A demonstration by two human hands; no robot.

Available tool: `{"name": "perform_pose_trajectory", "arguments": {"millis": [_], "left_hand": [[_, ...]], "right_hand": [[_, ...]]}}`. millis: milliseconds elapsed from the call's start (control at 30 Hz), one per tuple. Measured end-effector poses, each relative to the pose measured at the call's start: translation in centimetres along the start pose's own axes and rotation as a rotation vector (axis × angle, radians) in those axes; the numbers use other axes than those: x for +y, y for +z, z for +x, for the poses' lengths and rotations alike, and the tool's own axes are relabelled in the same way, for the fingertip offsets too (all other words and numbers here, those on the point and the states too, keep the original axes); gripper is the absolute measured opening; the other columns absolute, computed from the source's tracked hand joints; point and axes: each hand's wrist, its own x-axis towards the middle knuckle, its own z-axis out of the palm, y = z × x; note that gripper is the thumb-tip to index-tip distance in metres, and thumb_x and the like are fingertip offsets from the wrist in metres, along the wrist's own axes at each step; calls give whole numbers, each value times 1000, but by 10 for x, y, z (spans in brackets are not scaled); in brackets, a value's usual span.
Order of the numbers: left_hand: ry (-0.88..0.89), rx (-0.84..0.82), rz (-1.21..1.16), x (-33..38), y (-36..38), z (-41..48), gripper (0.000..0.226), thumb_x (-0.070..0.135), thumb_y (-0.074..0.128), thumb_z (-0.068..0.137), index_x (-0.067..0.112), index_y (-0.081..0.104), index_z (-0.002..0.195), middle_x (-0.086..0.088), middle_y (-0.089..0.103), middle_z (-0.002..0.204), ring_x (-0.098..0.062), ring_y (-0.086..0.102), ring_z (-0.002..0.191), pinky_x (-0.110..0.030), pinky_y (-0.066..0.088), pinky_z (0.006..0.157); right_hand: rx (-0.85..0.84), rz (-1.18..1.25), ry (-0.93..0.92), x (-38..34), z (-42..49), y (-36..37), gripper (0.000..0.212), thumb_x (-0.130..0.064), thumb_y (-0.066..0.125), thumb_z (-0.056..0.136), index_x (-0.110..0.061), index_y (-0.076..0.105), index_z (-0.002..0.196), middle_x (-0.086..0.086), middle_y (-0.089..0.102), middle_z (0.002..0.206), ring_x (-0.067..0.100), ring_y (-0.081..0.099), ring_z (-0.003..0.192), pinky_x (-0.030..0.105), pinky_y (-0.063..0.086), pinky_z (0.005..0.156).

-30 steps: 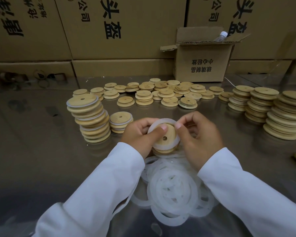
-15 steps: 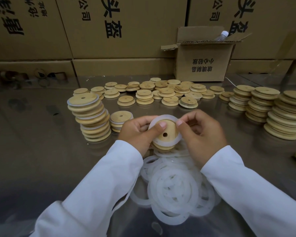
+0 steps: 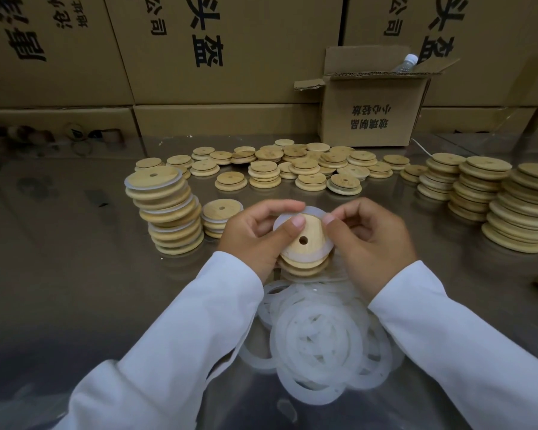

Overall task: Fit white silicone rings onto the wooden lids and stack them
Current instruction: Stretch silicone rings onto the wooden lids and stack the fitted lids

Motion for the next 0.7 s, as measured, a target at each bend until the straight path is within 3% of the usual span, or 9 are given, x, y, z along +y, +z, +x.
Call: {"name": "perform_pose_trajectory", "arguments": {"millis": [233, 333, 433, 700], "left_hand": [[30, 29, 33, 1, -3, 0, 21, 32, 75, 66, 40, 70, 86, 0, 74, 86, -17, 70, 82, -38, 55, 76], [28, 36, 30, 2, -3, 0, 21, 31, 74, 68, 40, 70, 87, 0, 74, 87, -18, 70, 84, -40, 55, 80], [11, 49, 0, 2, -2, 0, 16, 30, 73, 69, 37, 72, 83, 1, 74, 85, -15, 70, 81, -37, 54, 76], [-30, 49, -71, 3, -3, 1, 15, 35, 75, 63, 35, 74, 77, 1, 74, 78, -12, 70, 73, -27, 53, 61]], "right_hand": [[-2, 48, 45, -2, 0, -3, 17, -14, 67, 79, -22, 62, 65, -7, 65, 66, 2, 58, 58, 9, 46, 53], [4, 91, 38, -4, -1, -3, 18, -11, 68, 78, -21, 63, 64, -6, 65, 65, 0, 58, 57, 7, 45, 51], [5, 95, 38, -5, -1, -3, 17, -12, 68, 78, -21, 64, 64, -7, 66, 65, 1, 60, 60, 8, 47, 56], [-16, 169, 47, -11, -3, -3, 19, -7, 66, 80, -18, 62, 64, -4, 63, 65, 1, 57, 57, 9, 46, 54]]}}
